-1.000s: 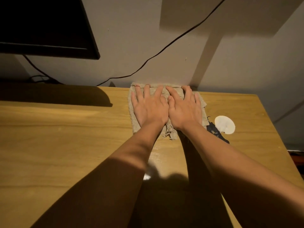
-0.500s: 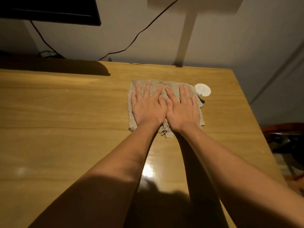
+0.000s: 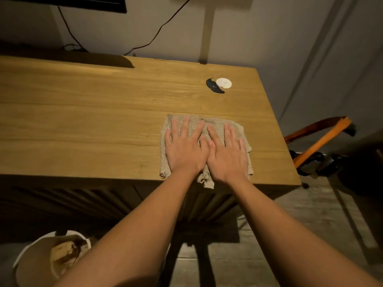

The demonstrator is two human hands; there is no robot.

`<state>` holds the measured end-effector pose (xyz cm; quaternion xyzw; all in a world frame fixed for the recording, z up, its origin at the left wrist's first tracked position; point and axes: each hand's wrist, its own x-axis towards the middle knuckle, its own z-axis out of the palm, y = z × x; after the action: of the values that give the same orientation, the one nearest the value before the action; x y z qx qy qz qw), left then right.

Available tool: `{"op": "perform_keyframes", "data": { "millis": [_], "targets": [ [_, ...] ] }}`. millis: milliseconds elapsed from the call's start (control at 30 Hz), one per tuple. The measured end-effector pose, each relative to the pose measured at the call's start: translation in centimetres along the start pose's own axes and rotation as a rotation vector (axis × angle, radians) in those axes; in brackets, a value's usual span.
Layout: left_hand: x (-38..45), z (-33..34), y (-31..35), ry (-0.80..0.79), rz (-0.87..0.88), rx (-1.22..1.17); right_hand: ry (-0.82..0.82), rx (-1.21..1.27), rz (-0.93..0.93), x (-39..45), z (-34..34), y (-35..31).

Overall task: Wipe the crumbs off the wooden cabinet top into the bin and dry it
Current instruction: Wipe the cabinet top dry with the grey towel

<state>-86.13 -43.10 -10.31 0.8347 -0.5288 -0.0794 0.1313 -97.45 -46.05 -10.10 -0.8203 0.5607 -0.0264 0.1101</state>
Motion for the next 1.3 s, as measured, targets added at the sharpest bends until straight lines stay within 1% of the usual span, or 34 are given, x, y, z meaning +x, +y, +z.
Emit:
{"op": "perform_keyframes", "data": {
  "millis": [100, 167, 233, 333, 500, 767, 1300],
  "targets": [
    [-3.2, 0.2, 0.9, 0.002, 0.006, -0.009, -0.005, -0.01, -0.004, -3.0, -0.1, 1.2],
    [-3.9, 0.2, 1.2, -0.005, 0.004, 0.011, -0.02, -0.003, -0.003, -3.6, -0.2, 1.6],
    [-3.6, 0.3, 1.2, -0.029, -0.002, 0.038, -0.026, 0.006, 0.005, -3.4, -0.2, 1.6],
    [-2.8, 0.4, 1.1, -0.036, 0.013, 0.063, 0.007, -0.01, 0.018, -2.7, 0.2, 1.7],
    [-0.4, 0.5, 2.0, -0.044, -0.01, 0.044, 0.008, -0.011, 0.035, 0.0, 0.1, 2.1],
    [8.0, 1.7, 3.7, -0.017, -0.052, 0.026, 0.048, -0.028, 0.034, 8.5, -0.6, 3.0],
    [30.0, 3.4, 8.0, -0.005, -0.097, 0.024, 0.04, -0.005, 0.033, 31.1, -3.0, 5.5]
  ]
}}
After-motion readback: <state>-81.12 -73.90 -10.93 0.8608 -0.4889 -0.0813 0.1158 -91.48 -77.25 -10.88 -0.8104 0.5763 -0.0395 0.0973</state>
